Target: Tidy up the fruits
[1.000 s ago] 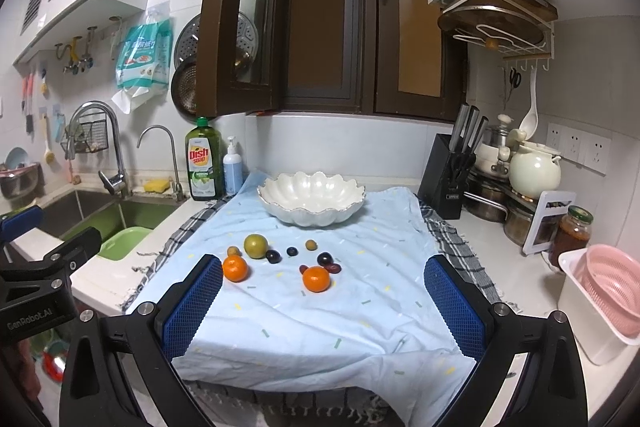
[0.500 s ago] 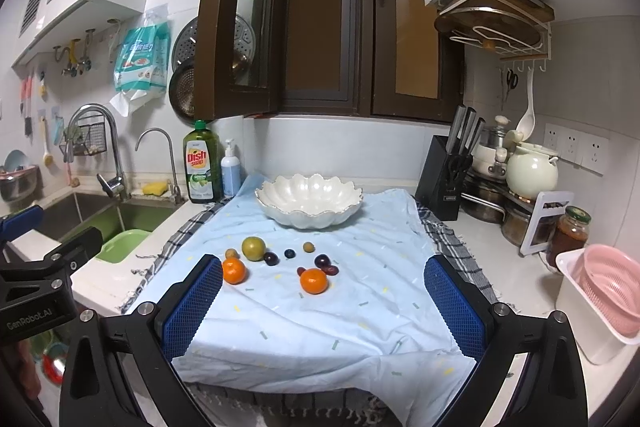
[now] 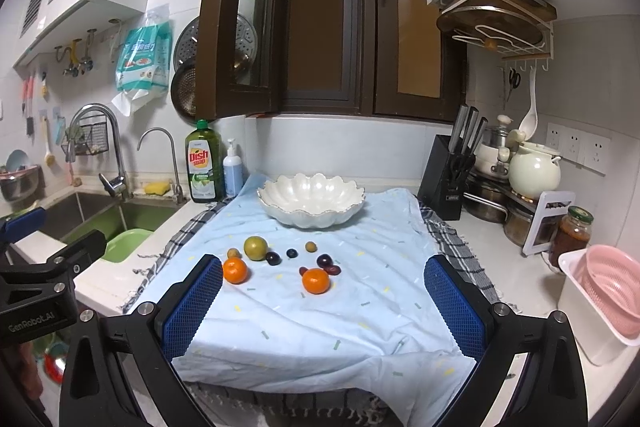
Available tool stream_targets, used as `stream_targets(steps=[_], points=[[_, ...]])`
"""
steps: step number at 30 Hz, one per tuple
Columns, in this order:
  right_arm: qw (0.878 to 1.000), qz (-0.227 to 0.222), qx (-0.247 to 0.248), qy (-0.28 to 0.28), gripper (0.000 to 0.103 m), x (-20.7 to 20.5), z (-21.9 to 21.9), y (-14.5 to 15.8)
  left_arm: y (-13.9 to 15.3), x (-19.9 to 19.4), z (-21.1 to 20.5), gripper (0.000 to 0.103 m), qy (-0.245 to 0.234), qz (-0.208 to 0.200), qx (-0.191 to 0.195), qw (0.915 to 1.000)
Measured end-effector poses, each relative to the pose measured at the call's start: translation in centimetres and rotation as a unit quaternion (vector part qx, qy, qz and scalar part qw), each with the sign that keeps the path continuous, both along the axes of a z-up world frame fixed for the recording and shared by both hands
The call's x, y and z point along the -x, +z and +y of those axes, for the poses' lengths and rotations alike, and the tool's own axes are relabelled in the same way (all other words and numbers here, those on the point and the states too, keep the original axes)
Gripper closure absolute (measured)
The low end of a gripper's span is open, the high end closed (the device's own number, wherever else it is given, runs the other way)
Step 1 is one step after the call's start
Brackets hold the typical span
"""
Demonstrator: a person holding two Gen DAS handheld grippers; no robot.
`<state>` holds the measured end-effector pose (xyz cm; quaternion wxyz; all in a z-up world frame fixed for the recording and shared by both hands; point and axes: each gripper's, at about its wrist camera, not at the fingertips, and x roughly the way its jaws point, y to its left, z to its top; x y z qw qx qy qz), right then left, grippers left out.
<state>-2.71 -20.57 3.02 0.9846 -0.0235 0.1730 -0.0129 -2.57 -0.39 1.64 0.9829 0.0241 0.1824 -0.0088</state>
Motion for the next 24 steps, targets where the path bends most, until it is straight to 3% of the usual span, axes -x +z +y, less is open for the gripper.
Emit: stream_targets(steps=[9, 24], points=[[1.000, 0.004, 0.000, 0.001, 0.001, -0.3, 0.2, -0.3, -0.2, -0.8, -0.1, 0.000, -0.004, 0.008, 0.000, 1.0000], [0.998, 0.059, -0.018, 0.008, 0.001, -6.1, -0.4, -3.1, -3.3, -6.2, -1.0, 0.000, -0.025, 0.046, -0.008, 0.9986]])
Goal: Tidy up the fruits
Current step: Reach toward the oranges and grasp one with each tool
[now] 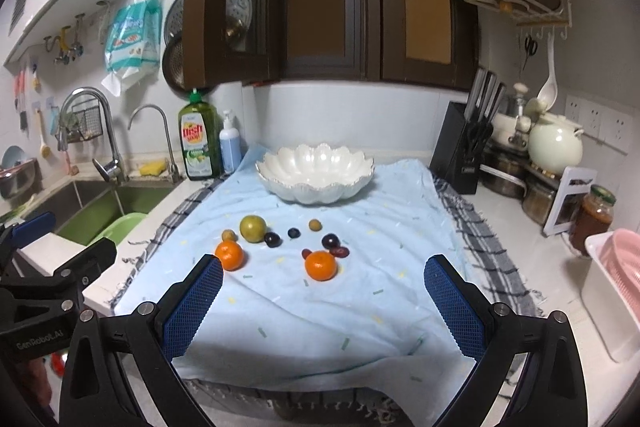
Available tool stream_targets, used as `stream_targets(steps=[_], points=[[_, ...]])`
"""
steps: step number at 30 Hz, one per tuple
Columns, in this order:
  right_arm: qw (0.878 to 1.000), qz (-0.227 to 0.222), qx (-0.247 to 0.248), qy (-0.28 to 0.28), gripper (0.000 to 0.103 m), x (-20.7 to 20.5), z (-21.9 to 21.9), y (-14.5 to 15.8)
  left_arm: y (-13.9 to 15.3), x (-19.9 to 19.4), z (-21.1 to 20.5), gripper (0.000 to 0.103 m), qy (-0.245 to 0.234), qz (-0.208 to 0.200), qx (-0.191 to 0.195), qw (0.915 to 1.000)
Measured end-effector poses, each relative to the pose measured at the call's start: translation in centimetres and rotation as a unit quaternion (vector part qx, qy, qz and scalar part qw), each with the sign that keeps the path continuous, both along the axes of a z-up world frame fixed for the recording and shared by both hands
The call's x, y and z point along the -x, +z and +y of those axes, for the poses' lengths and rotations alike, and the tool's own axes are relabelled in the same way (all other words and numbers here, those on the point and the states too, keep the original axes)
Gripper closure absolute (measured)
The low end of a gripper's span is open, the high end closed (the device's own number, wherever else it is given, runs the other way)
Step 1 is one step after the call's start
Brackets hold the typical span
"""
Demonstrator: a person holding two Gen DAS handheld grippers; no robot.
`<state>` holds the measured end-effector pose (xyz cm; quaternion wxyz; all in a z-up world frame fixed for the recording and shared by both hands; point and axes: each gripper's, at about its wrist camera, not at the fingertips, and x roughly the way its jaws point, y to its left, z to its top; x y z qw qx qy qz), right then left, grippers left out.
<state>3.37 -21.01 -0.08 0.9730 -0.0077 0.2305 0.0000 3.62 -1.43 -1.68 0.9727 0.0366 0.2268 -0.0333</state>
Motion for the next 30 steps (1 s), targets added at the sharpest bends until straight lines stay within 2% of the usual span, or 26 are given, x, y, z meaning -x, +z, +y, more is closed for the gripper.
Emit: stream_targets(steps=[5, 9, 14, 20, 30], points=[[1.000, 0.018, 0.000, 0.005, 0.001, -2.8, -0.1, -1.4, -1.0, -3.0, -0.5, 0.000, -0.007, 0.010, -0.006, 0.9999], [0.999, 0.036, -0.007, 0.010, 0.002, -5.6, -0.4, -2.5, -1.9, -5.6, -1.2, 0.005, -0.014, 0.022, -0.013, 0.9996], [0.998, 0.059, -0.012, 0.008, 0.007, -9.0, -0.8, -4.2, -3.5, -8.9, -2.1, 0.008, -0.026, 0.040, -0.028, 0.9985], [0.996, 0.093, -0.014, 0.010, 0.013, -12.7, -0.9, -6.5, -5.9, -12.8, -2.8, 0.014, -0.042, 0.073, -0.043, 0.9956], [0.988, 0.152, -0.019, 0.015, 0.024, -17.2, -0.2, -10.8, -10.4, -17.5, -3.1, 0.027, -0.057, 0.142, -0.042, 0.9874]])
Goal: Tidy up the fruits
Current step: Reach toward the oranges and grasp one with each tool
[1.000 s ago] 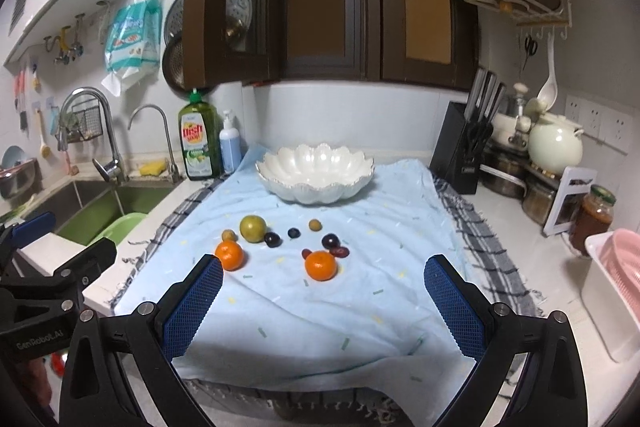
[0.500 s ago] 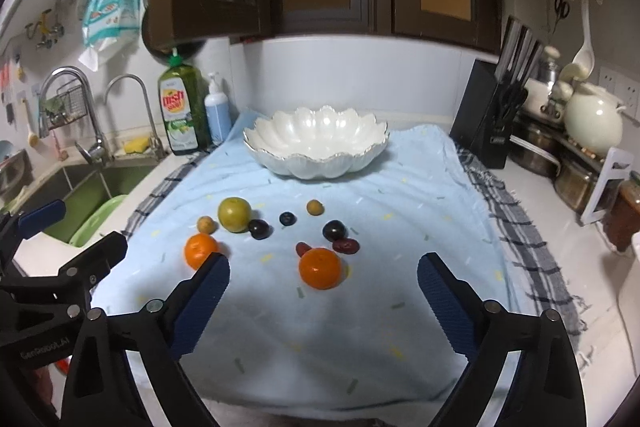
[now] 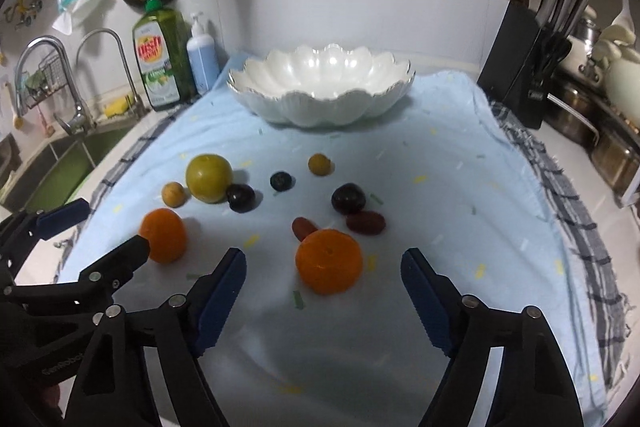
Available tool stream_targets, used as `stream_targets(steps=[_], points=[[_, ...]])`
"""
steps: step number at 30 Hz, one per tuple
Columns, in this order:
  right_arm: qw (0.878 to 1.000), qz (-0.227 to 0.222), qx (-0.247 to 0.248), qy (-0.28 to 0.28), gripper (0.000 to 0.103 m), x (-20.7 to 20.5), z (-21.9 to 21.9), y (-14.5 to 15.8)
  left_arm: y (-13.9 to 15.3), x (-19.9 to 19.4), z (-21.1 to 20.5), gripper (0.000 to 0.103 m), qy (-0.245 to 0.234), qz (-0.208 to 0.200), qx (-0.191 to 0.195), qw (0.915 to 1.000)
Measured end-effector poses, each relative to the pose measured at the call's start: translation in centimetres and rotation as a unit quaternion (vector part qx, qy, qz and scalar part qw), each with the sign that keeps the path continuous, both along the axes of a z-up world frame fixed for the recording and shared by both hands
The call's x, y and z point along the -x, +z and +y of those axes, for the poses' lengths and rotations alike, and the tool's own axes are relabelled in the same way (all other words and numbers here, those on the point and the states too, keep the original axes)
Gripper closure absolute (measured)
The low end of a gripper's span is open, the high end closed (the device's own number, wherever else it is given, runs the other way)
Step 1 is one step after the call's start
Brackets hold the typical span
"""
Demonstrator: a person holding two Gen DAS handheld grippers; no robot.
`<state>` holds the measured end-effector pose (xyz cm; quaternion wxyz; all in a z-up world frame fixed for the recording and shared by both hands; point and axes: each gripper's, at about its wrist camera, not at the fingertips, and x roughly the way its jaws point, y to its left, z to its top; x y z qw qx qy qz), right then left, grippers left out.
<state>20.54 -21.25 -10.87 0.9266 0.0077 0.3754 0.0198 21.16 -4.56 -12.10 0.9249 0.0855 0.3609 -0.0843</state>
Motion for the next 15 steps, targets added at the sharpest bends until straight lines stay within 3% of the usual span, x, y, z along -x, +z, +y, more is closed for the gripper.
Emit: stream_targets(steps=[7, 15], points=[[1.000, 0.030, 0.001, -0.008, 0.031, -1.7, 0.1, -1.9, -2.1, -2.2, -0.2, 0.033, -0.010, 0.033, 0.002, 0.9994], [0.998, 0.053, 0.001, -0.012, 0.044, -2.8, 0.3, -3.1, -3.1, -3.4, -0.3, 0.050, -0.028, 0.057, 0.007, 0.9980]])
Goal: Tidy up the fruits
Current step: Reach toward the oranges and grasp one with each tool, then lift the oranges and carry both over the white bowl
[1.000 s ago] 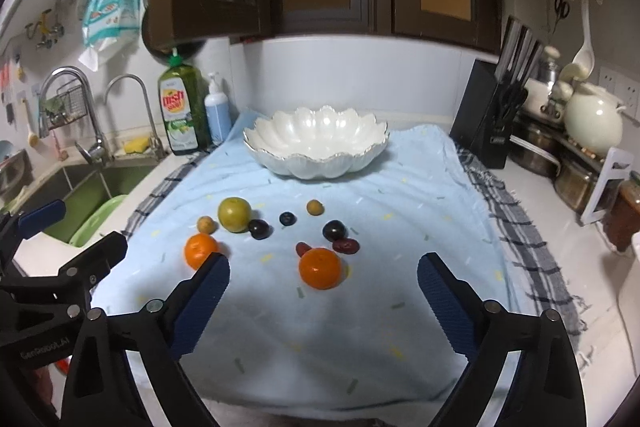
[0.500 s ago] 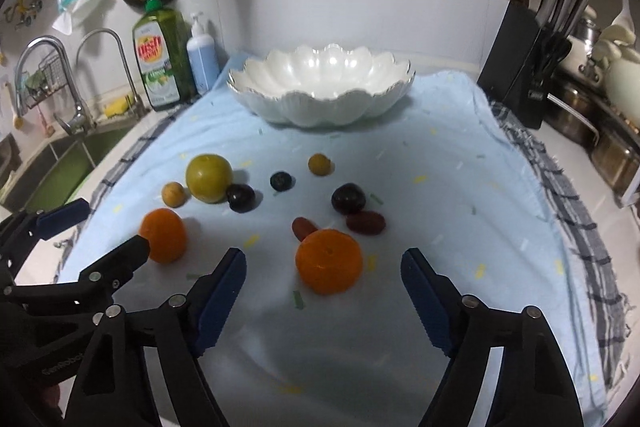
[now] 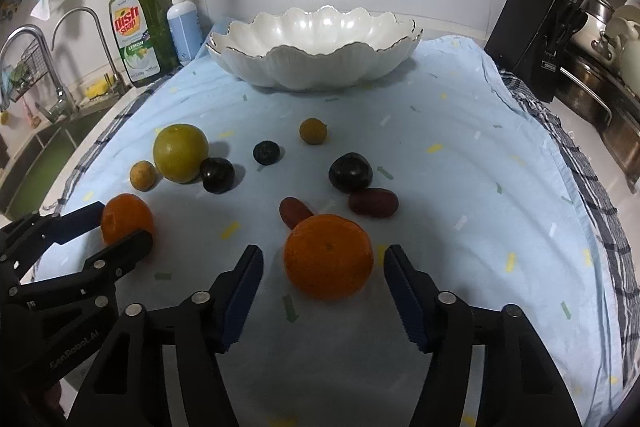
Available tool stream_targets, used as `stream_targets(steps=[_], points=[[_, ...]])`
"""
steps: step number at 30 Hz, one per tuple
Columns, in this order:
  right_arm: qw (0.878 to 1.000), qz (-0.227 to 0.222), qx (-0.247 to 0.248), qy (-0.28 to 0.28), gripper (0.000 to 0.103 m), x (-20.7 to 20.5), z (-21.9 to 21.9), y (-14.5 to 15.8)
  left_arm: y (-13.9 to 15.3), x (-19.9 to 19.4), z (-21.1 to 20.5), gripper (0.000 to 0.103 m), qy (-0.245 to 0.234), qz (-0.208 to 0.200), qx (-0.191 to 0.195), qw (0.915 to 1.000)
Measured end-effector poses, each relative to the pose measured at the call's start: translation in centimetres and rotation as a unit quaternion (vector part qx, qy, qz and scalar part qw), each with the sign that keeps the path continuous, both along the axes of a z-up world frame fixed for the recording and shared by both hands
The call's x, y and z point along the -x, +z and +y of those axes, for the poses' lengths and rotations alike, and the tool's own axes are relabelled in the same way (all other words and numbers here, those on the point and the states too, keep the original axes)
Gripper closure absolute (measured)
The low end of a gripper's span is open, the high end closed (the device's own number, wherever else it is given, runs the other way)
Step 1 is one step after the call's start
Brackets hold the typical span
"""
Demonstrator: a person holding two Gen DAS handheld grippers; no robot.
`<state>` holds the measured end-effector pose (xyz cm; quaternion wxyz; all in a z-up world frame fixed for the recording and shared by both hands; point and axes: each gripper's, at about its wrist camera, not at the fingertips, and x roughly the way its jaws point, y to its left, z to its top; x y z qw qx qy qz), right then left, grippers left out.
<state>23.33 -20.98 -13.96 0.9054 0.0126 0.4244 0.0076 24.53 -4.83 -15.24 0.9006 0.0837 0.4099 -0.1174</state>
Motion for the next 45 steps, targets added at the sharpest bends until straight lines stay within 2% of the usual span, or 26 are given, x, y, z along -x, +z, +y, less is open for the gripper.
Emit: stream_targets(steps=[3, 6, 16, 28, 39, 45], points=[[1.000, 0.006, -0.004, 0.000, 0.050, -0.2, 0.0, -0.3, -0.2, -0.1, -0.1, 0.056, -0.009, 0.006, 0.004, 0.9999], [1.000, 0.007, 0.002, -0.006, 0.056, -0.2, -0.1, -0.4, -0.2, 0.0, -0.1, 0.057, -0.014, 0.005, 0.005, 0.9999], [1.000, -0.006, 0.008, -0.004, 0.058, 0.5, 0.4, 0.5, 0.2, 0.0, 0.5, 0.058, -0.010, 0.005, 0.026, 0.9996], [0.998, -0.056, -0.004, 0.038, 0.058, 0.2, 1.1, 5.1, 5.6, 0.1, 0.7, 0.058, 0.004, -0.055, 0.049, 0.9973], [0.991, -0.117, -0.010, 0.060, 0.058, -3.1, 0.1, 9.7, 10.1, -2.7, 0.1, 0.058, 0.017, -0.113, 0.059, 0.9916], [0.988, -0.137, -0.011, 0.067, 0.058, -5.1, -0.5, 11.4, 11.7, -4.9, -0.5, 0.058, 0.011, -0.126, 0.069, 0.9896]])
